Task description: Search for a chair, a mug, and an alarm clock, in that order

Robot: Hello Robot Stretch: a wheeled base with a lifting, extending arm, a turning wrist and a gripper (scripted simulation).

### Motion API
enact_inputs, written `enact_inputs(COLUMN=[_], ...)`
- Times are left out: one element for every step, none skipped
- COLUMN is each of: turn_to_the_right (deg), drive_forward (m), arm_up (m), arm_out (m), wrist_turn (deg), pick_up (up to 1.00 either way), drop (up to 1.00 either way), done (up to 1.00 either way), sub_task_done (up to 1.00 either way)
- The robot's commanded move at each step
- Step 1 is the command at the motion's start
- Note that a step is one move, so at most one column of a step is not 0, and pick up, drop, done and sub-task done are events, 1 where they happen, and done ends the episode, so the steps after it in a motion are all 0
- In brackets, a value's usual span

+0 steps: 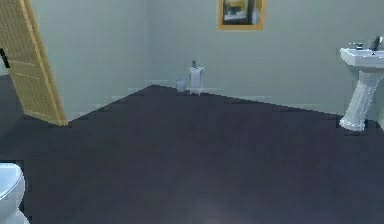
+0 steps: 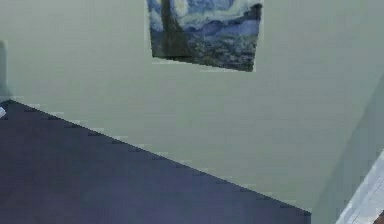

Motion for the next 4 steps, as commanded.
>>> enact_inputs(turn_to_the_right=[-21.0,0.0,-3.0,0.0], drive_forward=[0.0,1.0,0.0,0.55], arm_up=[0.0,0.0,0.0,0.0], arm_out=[0.0,0.0,0.0,0.0], wrist_turn=[0.0,0.0,0.0,0.0], pick_up=[0.0,0.0,0.0,0.0], drop=[0.0,0.0,0.0,0.0], done=[0.0,0.0,0.0,0.0], sub_task_done=[0.0,0.0,0.0,0.0])
